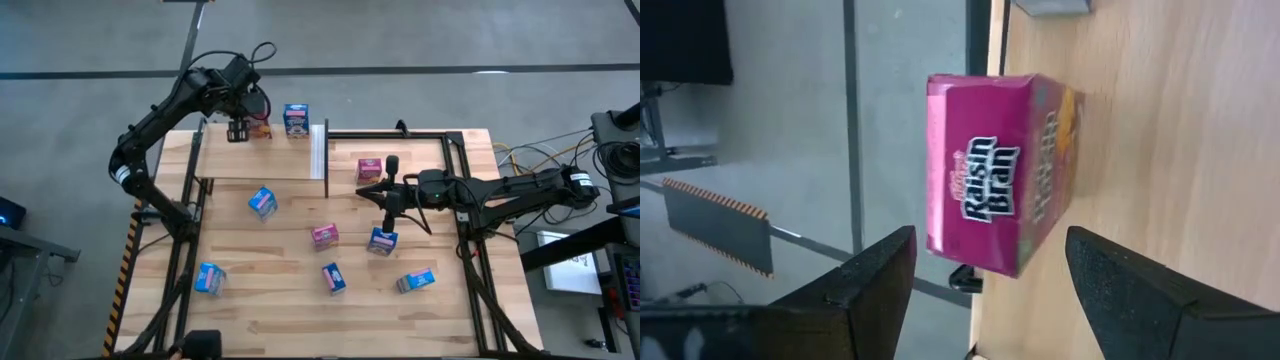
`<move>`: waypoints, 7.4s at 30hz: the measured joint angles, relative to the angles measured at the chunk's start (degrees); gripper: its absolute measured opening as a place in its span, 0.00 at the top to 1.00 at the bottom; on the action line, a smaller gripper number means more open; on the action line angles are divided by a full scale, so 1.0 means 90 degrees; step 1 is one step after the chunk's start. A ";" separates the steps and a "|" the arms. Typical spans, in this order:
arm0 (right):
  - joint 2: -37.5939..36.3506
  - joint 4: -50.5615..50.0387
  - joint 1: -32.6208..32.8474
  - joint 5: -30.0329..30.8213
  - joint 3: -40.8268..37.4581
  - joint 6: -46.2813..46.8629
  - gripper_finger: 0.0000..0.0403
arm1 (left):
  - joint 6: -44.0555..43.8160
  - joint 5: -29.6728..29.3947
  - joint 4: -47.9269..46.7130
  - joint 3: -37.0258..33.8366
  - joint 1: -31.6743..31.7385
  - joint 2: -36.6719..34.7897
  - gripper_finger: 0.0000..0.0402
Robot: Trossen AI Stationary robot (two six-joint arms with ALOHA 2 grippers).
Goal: Stack cereal on shelf
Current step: Put the top light blue cereal box on the shelf
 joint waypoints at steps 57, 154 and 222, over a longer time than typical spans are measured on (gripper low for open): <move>0.0000 0.0185 0.0000 -0.0007 0.0012 -0.0078 0.98 | -1.0297 0.0257 -0.0195 -0.2613 -0.5974 -0.0483 0.40; 0.0002 0.0131 0.0000 -0.0004 0.0000 0.0095 0.98 | -1.0122 -0.1109 0.2737 -0.5819 -0.4688 -0.1473 0.48; 0.0002 0.0138 0.0000 -0.0011 0.0012 0.0163 0.98 | -0.2590 -0.0988 -0.1369 -0.1062 -0.1438 -0.2098 0.60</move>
